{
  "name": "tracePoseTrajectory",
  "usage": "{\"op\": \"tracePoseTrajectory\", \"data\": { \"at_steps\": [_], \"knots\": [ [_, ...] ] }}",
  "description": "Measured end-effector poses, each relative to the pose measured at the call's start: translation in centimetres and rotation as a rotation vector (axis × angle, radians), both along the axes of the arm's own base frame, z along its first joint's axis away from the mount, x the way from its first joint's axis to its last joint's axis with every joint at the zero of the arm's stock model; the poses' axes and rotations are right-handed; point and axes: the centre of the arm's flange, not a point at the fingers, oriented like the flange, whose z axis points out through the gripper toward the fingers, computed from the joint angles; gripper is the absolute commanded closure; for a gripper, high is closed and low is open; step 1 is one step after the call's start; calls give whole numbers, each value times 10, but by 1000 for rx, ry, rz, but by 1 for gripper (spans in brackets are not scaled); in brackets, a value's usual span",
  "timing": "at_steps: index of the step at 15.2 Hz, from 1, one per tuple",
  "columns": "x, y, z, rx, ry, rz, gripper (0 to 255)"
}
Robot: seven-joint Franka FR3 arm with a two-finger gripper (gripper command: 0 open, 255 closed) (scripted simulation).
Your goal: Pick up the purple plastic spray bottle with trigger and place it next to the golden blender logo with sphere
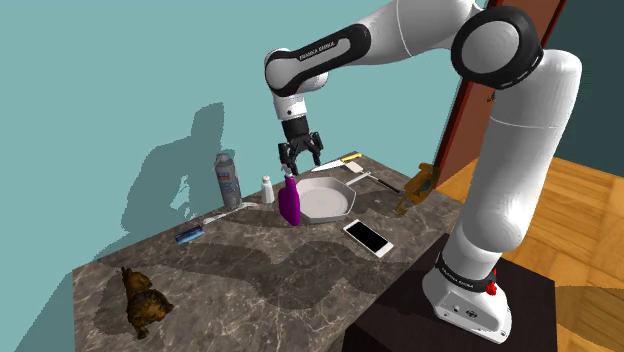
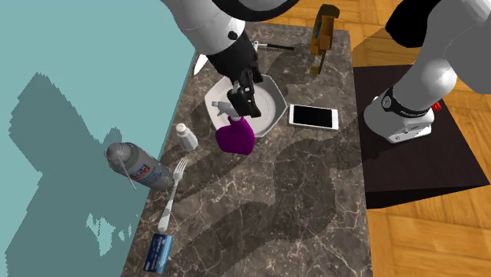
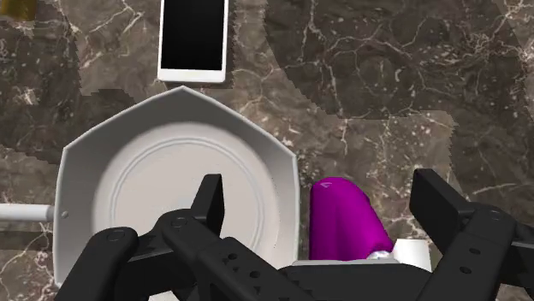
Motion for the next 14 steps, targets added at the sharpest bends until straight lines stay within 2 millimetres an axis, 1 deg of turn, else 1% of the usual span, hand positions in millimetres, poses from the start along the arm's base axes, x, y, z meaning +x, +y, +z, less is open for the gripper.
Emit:
{"op": "tracePoseTrajectory", "data": {
  "at_steps": [3, 8, 10, 12, 14],
  "knots": [
    [36, 12, -26, 5, 41, -16, 0],
    [99, 10, -51, 9, 73, -49, 0],
    [109, 11, -47, 10, 64, -55, 0],
    [109, 15, -48, 12, 61, -55, 0],
    [102, 11, -48, 13, 33, -56, 0]
  ]
}}
